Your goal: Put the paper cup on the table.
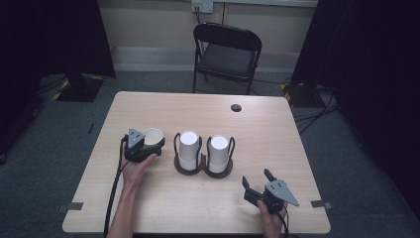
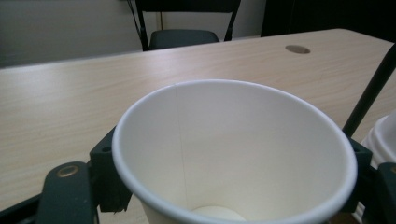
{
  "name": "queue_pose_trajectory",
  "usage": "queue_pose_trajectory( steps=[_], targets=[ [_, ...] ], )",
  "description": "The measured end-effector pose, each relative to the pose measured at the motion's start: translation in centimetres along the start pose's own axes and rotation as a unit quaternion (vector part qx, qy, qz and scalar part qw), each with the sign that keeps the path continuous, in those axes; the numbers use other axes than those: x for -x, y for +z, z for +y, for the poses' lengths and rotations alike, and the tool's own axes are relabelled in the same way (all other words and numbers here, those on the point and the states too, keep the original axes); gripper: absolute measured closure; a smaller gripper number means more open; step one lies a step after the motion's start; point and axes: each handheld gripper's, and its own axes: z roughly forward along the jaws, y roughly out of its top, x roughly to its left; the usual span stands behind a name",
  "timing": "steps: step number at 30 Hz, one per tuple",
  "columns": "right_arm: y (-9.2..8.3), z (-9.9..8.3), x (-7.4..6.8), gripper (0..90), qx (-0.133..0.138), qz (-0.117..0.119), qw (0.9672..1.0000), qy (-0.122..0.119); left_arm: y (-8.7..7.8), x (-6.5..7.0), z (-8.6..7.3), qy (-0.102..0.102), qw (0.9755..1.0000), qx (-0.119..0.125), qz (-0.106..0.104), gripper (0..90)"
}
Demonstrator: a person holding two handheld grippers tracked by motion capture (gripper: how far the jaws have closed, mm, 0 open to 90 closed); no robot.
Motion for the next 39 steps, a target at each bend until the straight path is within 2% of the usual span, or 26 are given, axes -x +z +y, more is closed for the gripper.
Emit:
queue_pose_trajectory(
  steps=[6, 8, 11, 13, 15, 18, 23, 24, 27, 28, 30, 32, 34, 35, 36, 38, 39],
  targets=[
    [0.0, 0.0, 0.0, 16.1, 0.002, 0.0, 1.0, 0.001, 0.3, 0.1, -0.3, 0.003, 0.9999, -0.01, -0.007, 21.6],
    [-0.1, 0.0, 0.1, 16.1, 0.003, 0.001, 1.0, 0.002, 0.4, 0.1, -0.5, -0.008, 0.9998, -0.009, -0.016, 21.2],
    [-0.1, 0.0, 0.1, 16.1, 0.005, 0.001, 1.0, 0.003, 0.5, 0.2, -0.7, 0.002, 0.9997, -0.022, -0.013, 20.4],
    [-0.1, 0.0, 0.1, 16.1, 0.004, 0.001, 1.0, 0.003, 0.5, 0.3, -1.0, 0.003, 0.9998, -0.014, -0.014, 18.6],
    [-0.1, 0.0, 0.1, 16.0, 0.004, 0.002, 1.0, 0.003, 0.4, 0.1, -1.3, -0.006, 0.9997, -0.014, -0.017, 16.7],
    [-0.1, 0.0, 0.1, 16.0, 0.004, 0.002, 1.0, 0.003, 0.2, 0.0, -1.5, -0.005, 0.9998, -0.016, -0.007, 15.5],
    [-0.1, 0.0, 0.1, 16.1, 0.005, 0.003, 1.0, 0.004, -0.4, 0.0, -1.3, -0.006, 0.9998, -0.021, -0.002, 15.8],
    [-0.1, 0.0, 0.1, 16.1, 0.005, 0.002, 1.0, 0.005, -0.5, 0.0, -1.2, 0.001, 0.9996, -0.027, 0.002, 15.7],
    [-0.1, 0.0, 0.1, 16.0, 0.005, 0.002, 1.0, 0.006, -0.7, 0.0, -1.5, -0.003, 0.9993, -0.037, 0.005, 15.9],
    [-0.1, 0.0, 0.1, 16.0, 0.005, 0.002, 1.0, 0.005, -1.0, 0.0, -1.6, -0.001, 0.9995, -0.031, 0.005, 15.9],
    [-0.1, 0.0, 0.1, 16.0, 0.005, 0.002, 1.0, 0.006, -1.6, 0.1, -1.7, -0.011, 0.9998, -0.018, 0.002, 15.6],
    [-0.1, 0.0, 0.2, 16.1, 0.004, 0.003, 1.0, 0.005, -2.1, 0.1, -1.6, -0.017, 0.9996, -0.019, 0.011, 15.6],
    [-0.1, 0.0, 0.2, 16.1, 0.004, 0.003, 1.0, 0.005, -2.2, 0.3, -1.6, -0.012, 0.9995, -0.026, 0.013, 15.6],
    [-0.1, 0.0, 0.2, 16.1, 0.004, 0.003, 1.0, 0.006, -2.4, 0.4, -1.6, 0.003, 0.9991, -0.035, 0.023, 15.6],
    [-0.1, 0.0, 0.2, 16.1, 0.004, 0.004, 1.0, 0.006, -2.5, 0.7, -1.7, 0.001, 0.999, -0.032, 0.031, 15.7],
    [-0.1, 0.0, 0.2, 16.1, 0.005, 0.003, 1.0, 0.008, -2.8, 0.7, -1.8, -0.006, 0.9994, -0.026, 0.02, 15.6],
    [-0.1, 0.0, 0.2, 16.1, 0.005, 0.003, 1.0, 0.008, -2.9, 0.8, -1.9, -0.011, 0.9994, -0.025, 0.023, 15.6]
  ],
)
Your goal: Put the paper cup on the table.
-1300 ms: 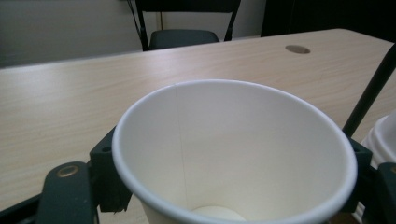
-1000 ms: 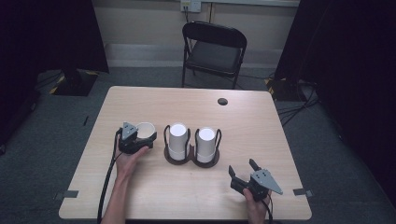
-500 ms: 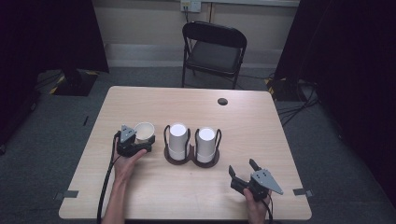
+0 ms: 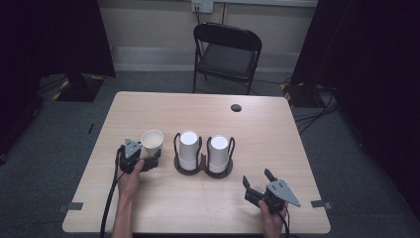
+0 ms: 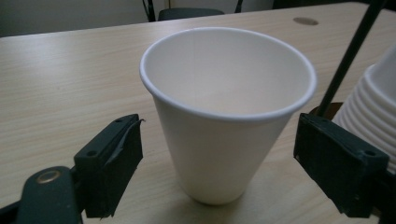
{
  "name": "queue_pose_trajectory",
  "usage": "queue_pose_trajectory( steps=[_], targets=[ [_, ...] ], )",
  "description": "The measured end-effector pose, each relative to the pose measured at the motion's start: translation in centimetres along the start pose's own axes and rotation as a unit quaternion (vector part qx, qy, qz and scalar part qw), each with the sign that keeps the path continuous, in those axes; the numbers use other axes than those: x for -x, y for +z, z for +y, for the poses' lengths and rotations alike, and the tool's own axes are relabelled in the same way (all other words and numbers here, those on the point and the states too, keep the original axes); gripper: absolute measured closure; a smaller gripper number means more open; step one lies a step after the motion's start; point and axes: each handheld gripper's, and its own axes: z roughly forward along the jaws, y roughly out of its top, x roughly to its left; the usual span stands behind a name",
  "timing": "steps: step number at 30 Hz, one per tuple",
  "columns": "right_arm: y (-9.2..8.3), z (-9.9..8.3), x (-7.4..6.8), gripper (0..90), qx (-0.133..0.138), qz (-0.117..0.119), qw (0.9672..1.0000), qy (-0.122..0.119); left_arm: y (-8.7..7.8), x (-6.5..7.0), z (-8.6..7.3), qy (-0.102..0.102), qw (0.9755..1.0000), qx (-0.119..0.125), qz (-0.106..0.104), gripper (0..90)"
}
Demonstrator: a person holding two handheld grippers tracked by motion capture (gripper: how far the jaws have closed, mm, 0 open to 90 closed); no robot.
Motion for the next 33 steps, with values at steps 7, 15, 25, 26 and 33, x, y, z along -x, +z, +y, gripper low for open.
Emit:
queue_pose_trajectory(
  steps=[7, 15, 25, 26, 33],
  targets=[
    [0.0, 0.0, 0.0, 16.1, 0.0, 0.001, 1.0, -0.002, -1.8, 1.3, -0.7, 0.007, 0.9996, 0.027, -0.008, 15.5],
    [0.0, 0.0, 0.0, 16.1, -0.001, 0.002, 1.0, -0.002, -3.2, 2.6, -0.7, 0.026, 0.9986, 0.039, -0.025, 15.6],
    [0.0, 0.0, 0.0, 16.2, 0.0, 0.003, 1.0, -0.003, -4.9, 4.9, -1.2, 0.005, 0.9981, 0.05, -0.036, 15.5],
    [0.0, 0.0, 0.0, 16.2, 0.0, 0.003, 1.0, -0.002, -5.1, 5.2, -1.4, 0.001, 0.9978, 0.054, -0.039, 15.5],
    [0.0, 0.0, 0.0, 16.3, 0.001, 0.003, 1.0, -0.001, -6.5, 7.8, -1.9, 0.013, 0.998, 0.058, -0.018, 15.5]
  ],
)
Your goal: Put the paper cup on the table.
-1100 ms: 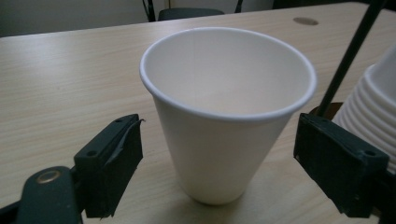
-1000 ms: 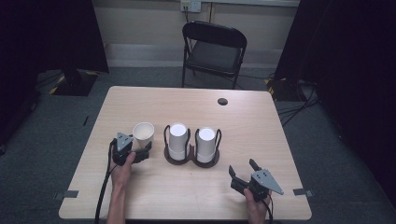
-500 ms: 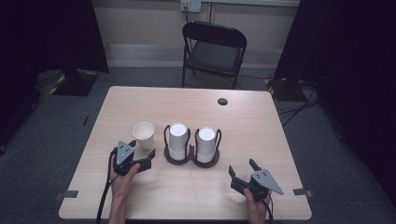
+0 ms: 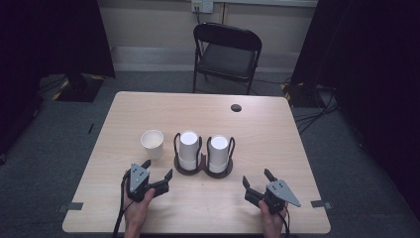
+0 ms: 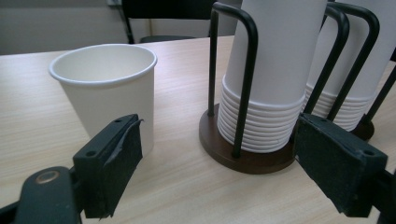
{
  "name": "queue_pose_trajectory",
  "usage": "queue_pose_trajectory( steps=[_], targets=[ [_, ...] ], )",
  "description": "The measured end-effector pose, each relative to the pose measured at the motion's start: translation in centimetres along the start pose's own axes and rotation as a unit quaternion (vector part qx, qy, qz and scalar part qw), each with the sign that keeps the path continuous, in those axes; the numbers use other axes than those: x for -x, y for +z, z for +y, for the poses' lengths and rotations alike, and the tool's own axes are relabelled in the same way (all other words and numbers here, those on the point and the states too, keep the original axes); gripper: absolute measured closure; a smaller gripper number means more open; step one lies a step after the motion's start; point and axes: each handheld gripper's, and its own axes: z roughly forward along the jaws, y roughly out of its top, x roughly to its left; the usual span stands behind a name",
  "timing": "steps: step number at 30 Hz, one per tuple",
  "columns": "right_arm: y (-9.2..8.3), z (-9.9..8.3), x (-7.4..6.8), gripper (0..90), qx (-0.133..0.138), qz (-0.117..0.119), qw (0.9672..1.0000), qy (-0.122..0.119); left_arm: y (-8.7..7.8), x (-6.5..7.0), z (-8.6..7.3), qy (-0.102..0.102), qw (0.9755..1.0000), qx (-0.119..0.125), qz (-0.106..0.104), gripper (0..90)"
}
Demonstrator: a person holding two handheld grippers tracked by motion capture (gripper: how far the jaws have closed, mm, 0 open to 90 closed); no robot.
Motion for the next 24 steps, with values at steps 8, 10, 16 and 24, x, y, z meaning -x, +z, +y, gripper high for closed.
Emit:
queue_pose_trajectory(
  steps=[8, 10, 16, 24],
  targets=[
    [0.0, 0.0, 0.0, 16.6, 0.0, -0.001, 1.0, -0.002, -0.1, 2.0, -0.8, 0.011, 0.9993, -0.004, -0.035, 15.7],
    [0.0, 0.0, 0.0, 16.7, 0.001, -0.002, 1.0, -0.003, 0.0, 2.4, -1.1, 0.008, 0.9988, -0.003, -0.048, 15.7],
    [0.1, 0.0, 0.0, 16.7, -0.002, 0.001, 1.0, -0.002, 0.0, 4.2, -1.6, 0.023, 0.9985, 0.0, -0.05, 15.8],
    [0.3, 0.1, -0.1, 16.6, -0.014, 0.004, 0.9998, -0.01, 0.8, 4.2, -2.2, 0.012, 0.9965, 0.015, -0.081, 15.9]
  ],
)
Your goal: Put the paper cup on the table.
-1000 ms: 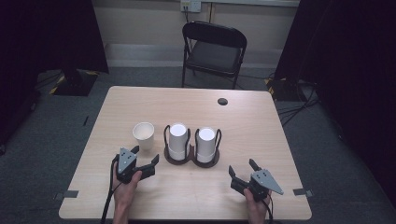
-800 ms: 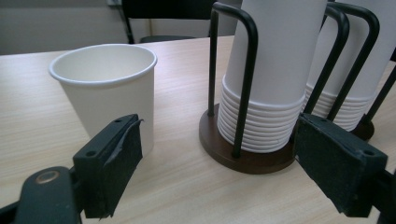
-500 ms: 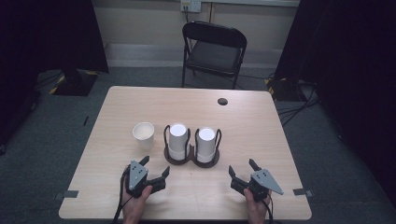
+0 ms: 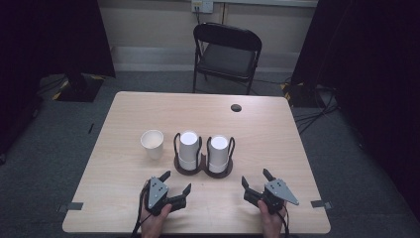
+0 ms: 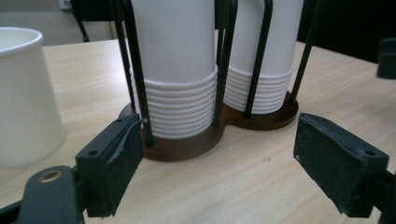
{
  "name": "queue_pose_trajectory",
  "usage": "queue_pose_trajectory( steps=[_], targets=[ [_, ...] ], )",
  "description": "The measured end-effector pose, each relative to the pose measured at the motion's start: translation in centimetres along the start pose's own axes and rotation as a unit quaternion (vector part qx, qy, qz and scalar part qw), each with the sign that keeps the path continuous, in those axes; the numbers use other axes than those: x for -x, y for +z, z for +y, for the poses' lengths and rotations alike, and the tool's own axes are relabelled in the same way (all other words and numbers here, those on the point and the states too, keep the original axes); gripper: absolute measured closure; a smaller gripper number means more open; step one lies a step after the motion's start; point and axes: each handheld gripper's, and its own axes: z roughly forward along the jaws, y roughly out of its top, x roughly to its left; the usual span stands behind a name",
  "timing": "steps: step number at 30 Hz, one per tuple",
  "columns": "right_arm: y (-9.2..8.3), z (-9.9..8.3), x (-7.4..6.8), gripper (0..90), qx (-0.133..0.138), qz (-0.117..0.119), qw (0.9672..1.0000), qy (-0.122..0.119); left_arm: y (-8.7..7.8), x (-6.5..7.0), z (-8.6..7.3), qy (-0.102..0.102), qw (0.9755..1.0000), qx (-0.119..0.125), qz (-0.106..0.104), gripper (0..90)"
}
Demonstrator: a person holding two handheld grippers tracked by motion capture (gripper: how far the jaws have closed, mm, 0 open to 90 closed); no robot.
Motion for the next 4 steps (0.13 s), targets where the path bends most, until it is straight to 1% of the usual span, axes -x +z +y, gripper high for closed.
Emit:
queue_pose_trajectory(
  steps=[2, 4],
  targets=[
    [0.17, 0.07, 0.02, 13.9, -0.009, -0.004, 0.9999, 0.004, 0.04, -0.1, 0.02, -0.002, 1.0, -0.002, -0.002, 15.7],
    [0.33, 0.12, 0.06, 13.9, -0.017, -0.015, 0.9997, 0.008, 0.06, -0.06, 0.02, 0.001, 1.0, -0.002, 0.0, 15.7]
  ],
)
